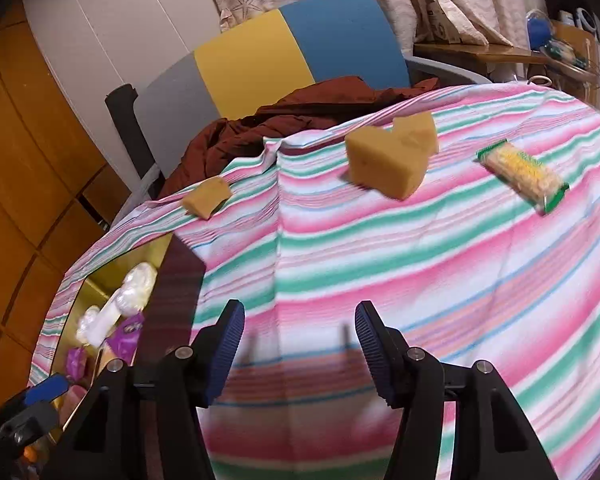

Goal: Organize objects
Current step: 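Reach the right tool to the WEIDAN cracker packet and grasp it, then grasp a yellow sponge with the left tool while the right holds the cracker packet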

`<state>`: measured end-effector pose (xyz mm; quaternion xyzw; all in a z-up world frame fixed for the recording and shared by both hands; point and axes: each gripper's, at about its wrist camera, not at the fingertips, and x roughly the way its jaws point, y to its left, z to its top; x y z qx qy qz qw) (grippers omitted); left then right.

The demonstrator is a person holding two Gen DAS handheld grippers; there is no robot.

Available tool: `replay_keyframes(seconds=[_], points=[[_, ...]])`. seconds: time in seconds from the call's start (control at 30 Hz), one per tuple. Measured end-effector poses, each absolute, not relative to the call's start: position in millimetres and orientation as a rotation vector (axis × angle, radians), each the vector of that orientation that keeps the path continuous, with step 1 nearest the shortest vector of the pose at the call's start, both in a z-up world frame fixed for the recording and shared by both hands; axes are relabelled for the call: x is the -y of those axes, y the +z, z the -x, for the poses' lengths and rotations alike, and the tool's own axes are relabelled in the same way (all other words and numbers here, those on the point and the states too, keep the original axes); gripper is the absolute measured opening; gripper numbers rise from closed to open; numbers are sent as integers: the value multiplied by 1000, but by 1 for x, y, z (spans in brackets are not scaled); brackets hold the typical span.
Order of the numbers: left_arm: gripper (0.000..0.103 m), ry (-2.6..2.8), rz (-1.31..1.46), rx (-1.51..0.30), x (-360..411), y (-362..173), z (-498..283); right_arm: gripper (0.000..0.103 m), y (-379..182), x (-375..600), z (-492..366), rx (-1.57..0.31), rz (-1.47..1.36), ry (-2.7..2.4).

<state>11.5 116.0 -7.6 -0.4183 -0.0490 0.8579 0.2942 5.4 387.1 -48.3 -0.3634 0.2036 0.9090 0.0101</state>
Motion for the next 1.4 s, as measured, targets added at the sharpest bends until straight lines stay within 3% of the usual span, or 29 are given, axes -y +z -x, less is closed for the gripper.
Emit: replay_keyframes(seconds=[0.37,0.53,0.8,0.87,0.93,1.0,1.27,1.4], points=[[78,2201,1122,102,-164,3,12,67,-34,-451,31,-453,1013,2784],[78,2148,1147,83,-193,0,20,77,-40,-516,43,-350,991,2652],[78,2076,1219,52,-236,-9,38,77,-69,-591,74,-307,1119,2548],[78,2071,1223,28,-246,-9,42,76,-74,-594,78,-291,1137,2550],[80,2054,1232,19,-258,-10,48,55,-80,-592,78,-296,1164,2531],[84,2048,1243,11,-270,-11,56,51,-82,-592,77,-303,1174,2543],[86,2026,1366,48,-325,-34,97,49,-78,-574,55,-382,1184,2550],[86,2016,1445,113,-355,-47,119,50,-83,-557,43,-313,1152,2542]])
